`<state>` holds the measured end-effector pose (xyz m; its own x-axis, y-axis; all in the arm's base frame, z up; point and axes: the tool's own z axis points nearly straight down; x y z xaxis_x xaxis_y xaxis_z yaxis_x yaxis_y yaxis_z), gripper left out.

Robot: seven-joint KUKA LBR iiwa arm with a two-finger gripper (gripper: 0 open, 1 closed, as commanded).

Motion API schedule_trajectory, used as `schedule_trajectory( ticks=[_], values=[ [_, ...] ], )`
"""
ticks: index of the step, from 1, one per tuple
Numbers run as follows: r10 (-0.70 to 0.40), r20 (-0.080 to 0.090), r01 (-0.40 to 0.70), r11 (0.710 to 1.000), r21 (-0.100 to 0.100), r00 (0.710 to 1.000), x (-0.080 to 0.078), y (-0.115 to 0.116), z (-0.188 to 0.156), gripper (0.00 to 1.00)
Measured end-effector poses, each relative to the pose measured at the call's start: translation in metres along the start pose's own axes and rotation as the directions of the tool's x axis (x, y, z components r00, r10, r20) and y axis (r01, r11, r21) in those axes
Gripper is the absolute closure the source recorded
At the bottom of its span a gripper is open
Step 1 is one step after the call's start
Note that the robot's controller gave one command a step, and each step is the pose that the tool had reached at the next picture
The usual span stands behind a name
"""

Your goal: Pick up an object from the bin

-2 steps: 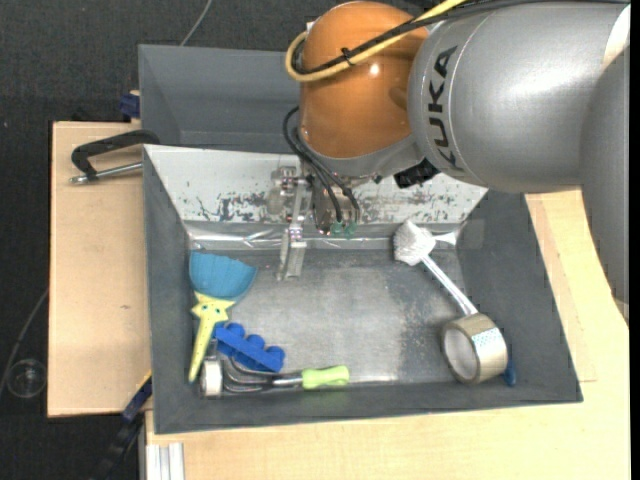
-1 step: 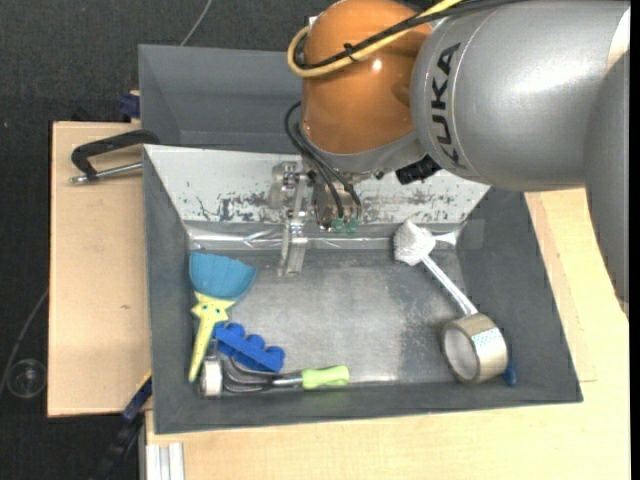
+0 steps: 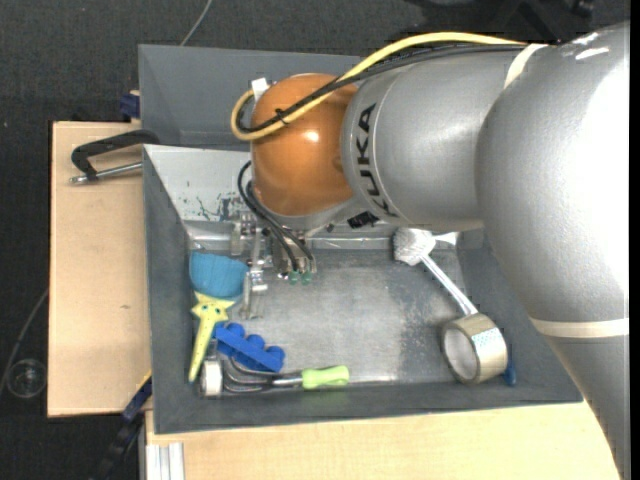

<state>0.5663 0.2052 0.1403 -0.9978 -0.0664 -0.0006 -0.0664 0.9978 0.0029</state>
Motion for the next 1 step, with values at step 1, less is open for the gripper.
schedule_trajectory(
  ticks=[1],
  values=[
    [0.079,-0.007,-0.079,0.997,0.002,0.997,0.0129,0.0115,0.0246,0.00]
  ],
)
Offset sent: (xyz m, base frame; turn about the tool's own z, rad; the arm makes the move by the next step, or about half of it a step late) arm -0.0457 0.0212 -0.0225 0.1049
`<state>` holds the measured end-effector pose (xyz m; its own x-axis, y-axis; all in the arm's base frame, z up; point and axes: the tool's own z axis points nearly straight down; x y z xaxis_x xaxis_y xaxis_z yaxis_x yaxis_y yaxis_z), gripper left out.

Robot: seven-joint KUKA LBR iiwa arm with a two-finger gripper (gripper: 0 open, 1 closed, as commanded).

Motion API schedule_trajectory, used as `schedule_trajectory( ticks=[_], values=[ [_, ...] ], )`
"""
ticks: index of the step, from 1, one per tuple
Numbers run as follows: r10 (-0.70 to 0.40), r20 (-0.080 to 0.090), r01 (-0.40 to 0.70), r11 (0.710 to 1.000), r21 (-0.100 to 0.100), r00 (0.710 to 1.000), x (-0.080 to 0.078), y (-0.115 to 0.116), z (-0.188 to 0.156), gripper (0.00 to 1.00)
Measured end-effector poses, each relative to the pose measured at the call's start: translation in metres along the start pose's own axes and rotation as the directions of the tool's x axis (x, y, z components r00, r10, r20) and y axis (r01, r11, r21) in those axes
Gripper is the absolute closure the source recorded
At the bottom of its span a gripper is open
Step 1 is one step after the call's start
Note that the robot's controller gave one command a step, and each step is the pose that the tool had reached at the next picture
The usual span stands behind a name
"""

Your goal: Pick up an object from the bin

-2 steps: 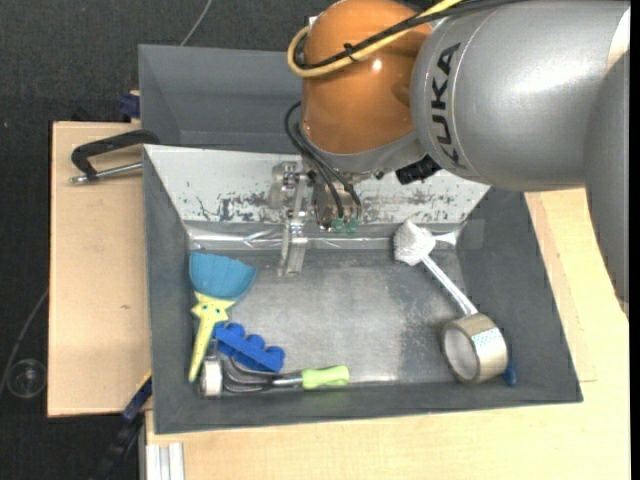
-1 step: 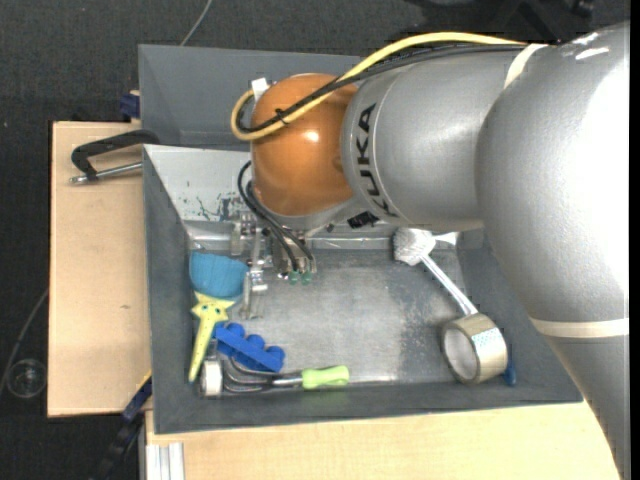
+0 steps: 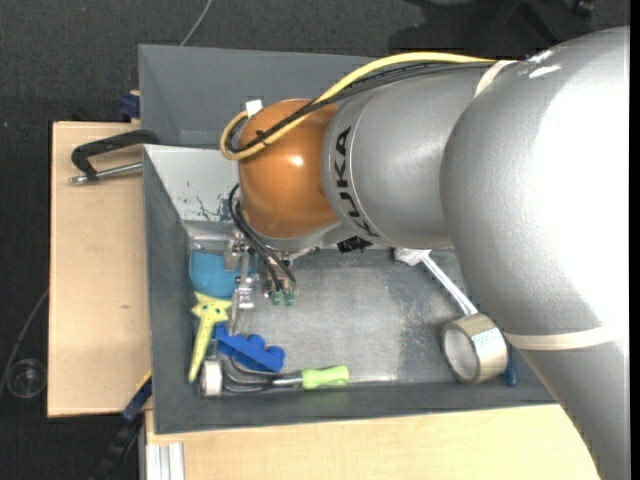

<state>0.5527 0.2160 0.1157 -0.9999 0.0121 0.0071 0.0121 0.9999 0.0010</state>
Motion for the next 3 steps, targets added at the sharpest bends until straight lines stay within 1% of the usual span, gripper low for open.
schedule_trajectory(
  ticks=[1,2,3],
  values=[
    [0.023,0.005,-0.023,1.000,-0.004,1.000,0.033,0.012,-0.003,0.00],
    [0.046,0.012,-0.046,0.999,-0.008,0.999,0.044,0.016,0.042,0.00],
    [0.073,0.021,-0.073,0.997,-0.013,0.997,0.045,-0.001,0.042,1.00]
  ],
)
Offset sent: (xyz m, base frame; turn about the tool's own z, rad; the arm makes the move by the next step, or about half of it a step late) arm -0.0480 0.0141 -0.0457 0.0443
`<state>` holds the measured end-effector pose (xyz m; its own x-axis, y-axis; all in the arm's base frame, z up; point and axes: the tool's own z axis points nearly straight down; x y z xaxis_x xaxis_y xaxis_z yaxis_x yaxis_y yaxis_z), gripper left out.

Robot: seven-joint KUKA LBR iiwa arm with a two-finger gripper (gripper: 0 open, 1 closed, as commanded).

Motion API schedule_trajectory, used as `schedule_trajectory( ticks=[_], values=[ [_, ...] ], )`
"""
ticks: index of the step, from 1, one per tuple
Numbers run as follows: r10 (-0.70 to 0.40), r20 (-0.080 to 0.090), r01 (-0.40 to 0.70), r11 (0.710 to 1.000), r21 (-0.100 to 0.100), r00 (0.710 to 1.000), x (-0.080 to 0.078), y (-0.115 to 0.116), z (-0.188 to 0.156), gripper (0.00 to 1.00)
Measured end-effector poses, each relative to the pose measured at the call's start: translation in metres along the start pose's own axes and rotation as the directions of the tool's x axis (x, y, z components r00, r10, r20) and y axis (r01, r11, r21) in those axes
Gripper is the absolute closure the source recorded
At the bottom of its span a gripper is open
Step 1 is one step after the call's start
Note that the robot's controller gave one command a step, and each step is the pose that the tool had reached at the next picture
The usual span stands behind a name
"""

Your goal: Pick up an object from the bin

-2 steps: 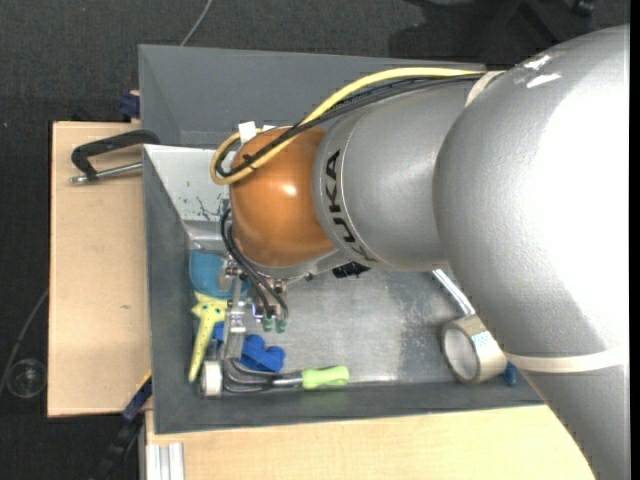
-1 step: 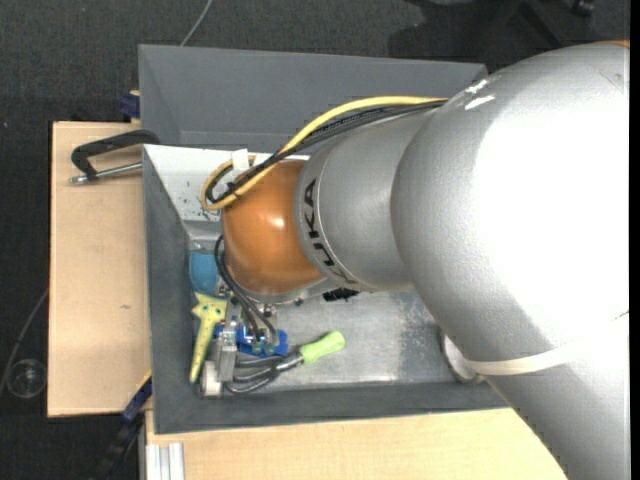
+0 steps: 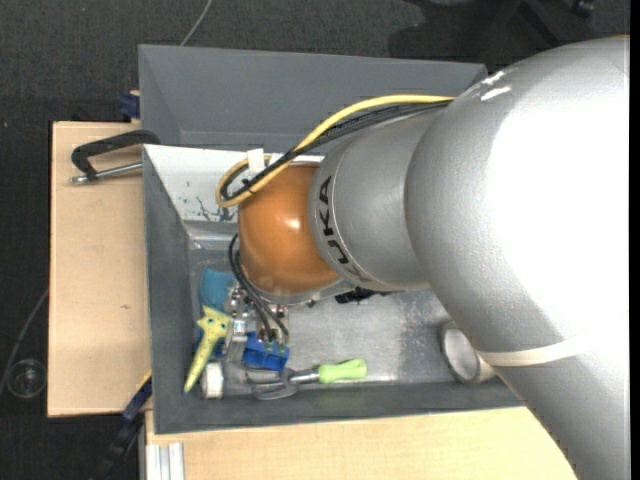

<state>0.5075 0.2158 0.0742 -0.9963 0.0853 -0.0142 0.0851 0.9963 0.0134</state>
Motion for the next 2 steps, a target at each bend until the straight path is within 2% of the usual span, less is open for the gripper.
schedule_trajectory(
  ticks=[2],
  values=[
    [0.000,-0.004,0.000,1.000,0.002,1.000,0.0016,-0.0008,-0.0072,1.00]
  ],
)
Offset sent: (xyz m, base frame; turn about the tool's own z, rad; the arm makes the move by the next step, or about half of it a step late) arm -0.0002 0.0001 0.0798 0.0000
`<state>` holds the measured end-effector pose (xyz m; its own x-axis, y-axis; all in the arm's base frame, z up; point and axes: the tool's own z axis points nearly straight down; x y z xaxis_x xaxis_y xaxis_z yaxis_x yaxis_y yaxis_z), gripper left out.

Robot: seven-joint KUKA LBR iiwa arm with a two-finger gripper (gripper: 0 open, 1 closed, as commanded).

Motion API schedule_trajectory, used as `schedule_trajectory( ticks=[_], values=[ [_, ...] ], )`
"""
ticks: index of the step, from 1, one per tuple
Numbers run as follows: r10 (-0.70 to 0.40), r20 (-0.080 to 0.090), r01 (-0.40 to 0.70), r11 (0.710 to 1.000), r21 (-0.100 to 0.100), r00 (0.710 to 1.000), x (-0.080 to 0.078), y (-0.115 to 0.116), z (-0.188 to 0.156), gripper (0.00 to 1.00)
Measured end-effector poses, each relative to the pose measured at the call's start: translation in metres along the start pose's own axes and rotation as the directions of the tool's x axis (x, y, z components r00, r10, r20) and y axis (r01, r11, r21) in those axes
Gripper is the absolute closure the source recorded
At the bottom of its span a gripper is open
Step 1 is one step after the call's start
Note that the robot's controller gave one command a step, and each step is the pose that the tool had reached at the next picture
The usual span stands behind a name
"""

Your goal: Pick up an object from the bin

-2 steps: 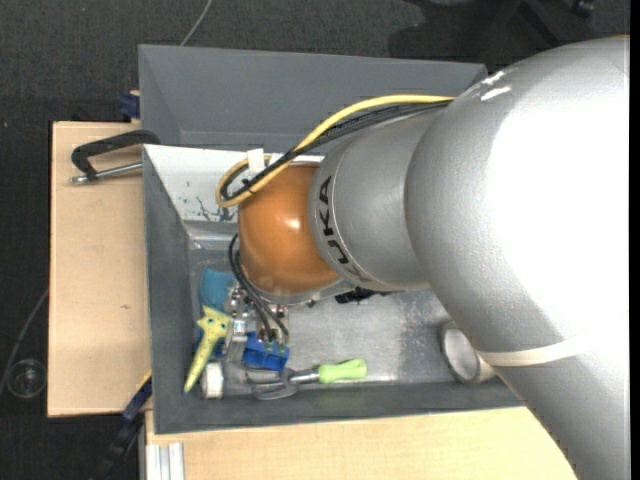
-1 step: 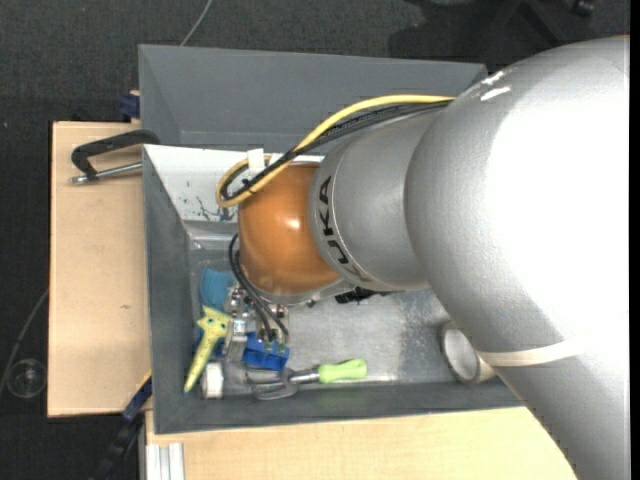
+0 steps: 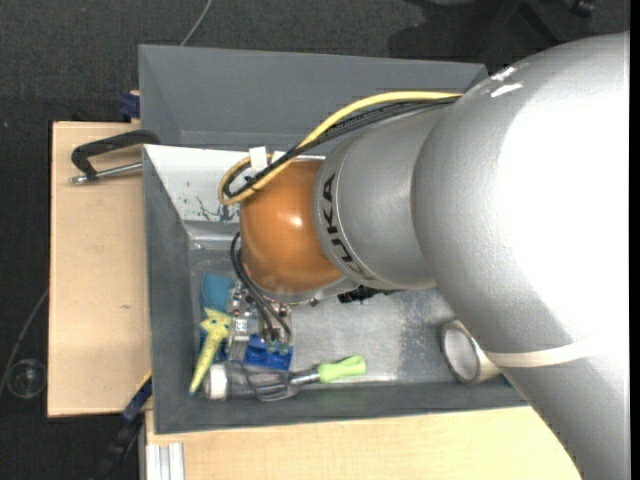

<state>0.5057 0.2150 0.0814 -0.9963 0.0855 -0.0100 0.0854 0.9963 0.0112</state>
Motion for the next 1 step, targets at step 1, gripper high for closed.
schedule_trajectory(
  ticks=[1],
  values=[
    [0.000,0.000,0.000,1.000,-0.001,1.000,0.0001,0.0004,-0.0211,1.00]
  ],
)
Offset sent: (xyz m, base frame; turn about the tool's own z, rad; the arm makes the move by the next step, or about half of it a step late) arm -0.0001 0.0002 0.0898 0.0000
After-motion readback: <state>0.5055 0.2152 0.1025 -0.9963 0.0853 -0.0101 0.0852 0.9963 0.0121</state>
